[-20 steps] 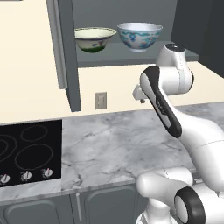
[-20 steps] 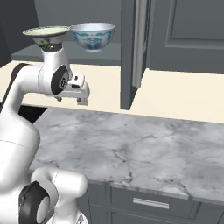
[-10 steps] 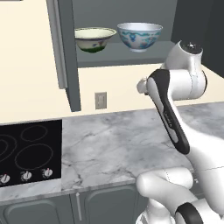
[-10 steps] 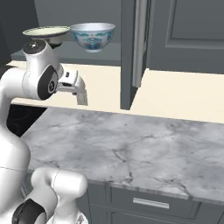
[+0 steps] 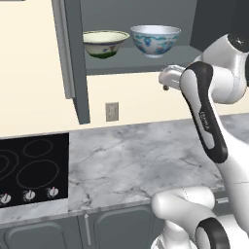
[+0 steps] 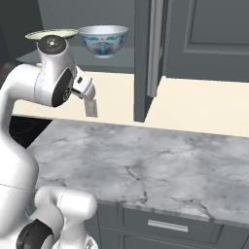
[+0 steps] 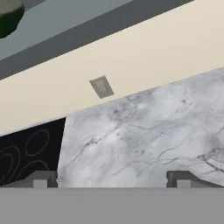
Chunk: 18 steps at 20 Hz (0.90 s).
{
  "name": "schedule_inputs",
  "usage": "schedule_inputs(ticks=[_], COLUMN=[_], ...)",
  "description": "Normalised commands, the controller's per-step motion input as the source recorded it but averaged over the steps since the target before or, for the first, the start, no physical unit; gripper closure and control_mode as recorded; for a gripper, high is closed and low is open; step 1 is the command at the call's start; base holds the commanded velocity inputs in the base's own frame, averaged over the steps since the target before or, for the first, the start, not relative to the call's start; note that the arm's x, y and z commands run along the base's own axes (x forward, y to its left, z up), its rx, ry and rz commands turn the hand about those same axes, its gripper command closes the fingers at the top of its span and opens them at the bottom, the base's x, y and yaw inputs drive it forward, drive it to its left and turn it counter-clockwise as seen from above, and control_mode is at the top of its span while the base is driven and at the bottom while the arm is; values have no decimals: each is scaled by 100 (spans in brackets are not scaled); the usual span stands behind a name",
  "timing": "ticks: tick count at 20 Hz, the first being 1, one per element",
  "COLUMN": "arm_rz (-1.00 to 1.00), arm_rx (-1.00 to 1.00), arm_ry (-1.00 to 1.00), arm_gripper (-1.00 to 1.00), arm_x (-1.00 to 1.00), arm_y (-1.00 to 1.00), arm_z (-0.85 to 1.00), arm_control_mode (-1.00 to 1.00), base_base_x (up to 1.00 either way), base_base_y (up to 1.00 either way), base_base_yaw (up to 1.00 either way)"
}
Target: Pick up the bowls from the cabinet and place each bowl in front of a stool on the dining counter.
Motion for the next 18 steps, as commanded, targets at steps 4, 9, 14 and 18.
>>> schedule_inputs(ticks=[4, 9, 14, 18], arm_rz=[-11, -3, 0, -4], arm_rx=[3, 13, 9, 0], arm_ry=[-9, -5, -20, -9], arm_gripper=[-100, -100, -100, -100], arm_x=[7, 0, 10, 1], arm_y=[-7, -1, 0, -4], arm_z=[59, 41, 32, 49], arm_control_mode=[-100, -100, -100, -100], base_base_x=[0, 0, 0, 0], base_base_y=[0, 0, 0, 0], base_base_yaw=[0, 0, 0, 0])
